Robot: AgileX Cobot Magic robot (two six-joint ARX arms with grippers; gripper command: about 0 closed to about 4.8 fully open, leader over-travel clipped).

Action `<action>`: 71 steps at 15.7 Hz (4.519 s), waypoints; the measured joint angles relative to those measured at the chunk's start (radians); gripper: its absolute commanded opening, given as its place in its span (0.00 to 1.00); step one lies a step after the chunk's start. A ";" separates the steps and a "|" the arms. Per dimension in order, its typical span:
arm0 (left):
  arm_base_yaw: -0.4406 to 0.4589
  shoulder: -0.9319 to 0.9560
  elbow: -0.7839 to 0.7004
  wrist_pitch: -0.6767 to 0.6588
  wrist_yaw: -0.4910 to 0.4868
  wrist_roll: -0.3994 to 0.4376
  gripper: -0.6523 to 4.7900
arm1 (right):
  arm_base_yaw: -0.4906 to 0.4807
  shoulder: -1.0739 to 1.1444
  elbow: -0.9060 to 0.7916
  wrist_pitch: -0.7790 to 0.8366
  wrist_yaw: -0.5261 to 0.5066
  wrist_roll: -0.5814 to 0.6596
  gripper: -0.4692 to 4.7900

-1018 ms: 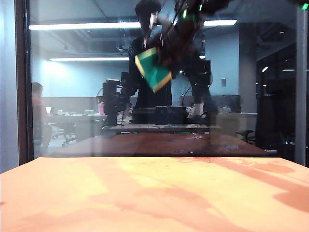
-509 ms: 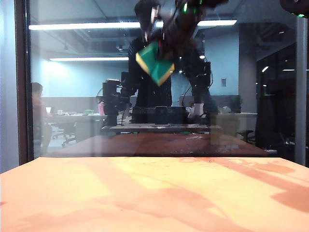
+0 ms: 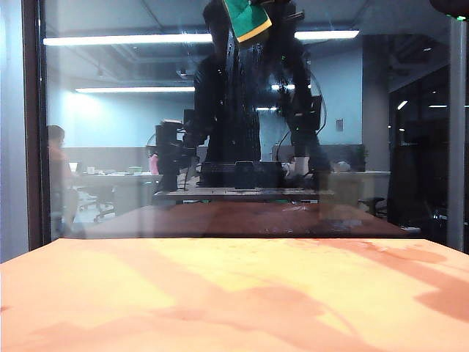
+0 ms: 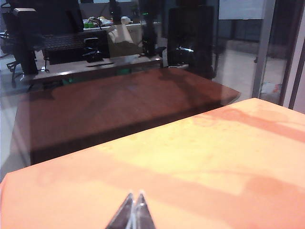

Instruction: Pick up the sponge from the table, wipe the water off the glass, and finally place the sponge back on the table.

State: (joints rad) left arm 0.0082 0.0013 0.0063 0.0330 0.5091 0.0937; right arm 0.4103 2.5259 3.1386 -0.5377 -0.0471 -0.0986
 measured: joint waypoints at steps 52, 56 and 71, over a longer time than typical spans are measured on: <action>0.000 0.000 0.000 -0.007 0.000 0.000 0.11 | -0.154 -0.314 -0.001 -0.561 0.180 -0.034 0.07; 0.000 0.000 0.000 -0.007 0.002 0.000 0.11 | -0.236 -0.363 0.080 -0.623 0.155 -0.022 0.07; 0.000 0.000 0.000 -0.010 0.000 0.000 0.11 | -0.492 -0.538 0.079 -0.755 -0.014 0.086 0.07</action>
State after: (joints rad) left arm 0.0082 0.0013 0.0063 0.0235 0.5091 0.0937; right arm -0.0818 1.9881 3.2179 -1.2922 -0.0608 -0.0124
